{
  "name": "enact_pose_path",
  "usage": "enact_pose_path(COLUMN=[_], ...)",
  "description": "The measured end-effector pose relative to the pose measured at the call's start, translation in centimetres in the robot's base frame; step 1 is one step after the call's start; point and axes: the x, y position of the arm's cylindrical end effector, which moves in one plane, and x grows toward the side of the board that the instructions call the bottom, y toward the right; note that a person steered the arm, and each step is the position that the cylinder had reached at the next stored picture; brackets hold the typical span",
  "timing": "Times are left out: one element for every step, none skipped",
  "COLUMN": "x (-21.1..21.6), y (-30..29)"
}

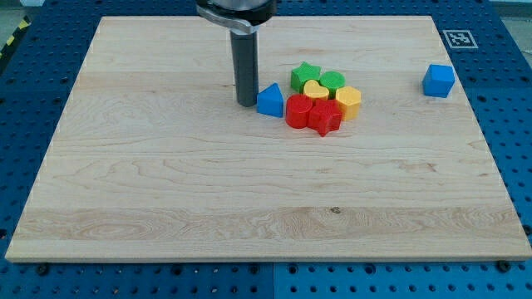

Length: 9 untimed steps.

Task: Push the blue triangle to the top left side of the red circle

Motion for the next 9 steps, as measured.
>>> enact_pose_path(x=[0.0,0.0,1.9,4.4,4.7,4.3,4.3,4.3,3.3], y=[0.7,0.6,-1.5,-1.5,-0.1,1.9,1.9,1.1,0.0])
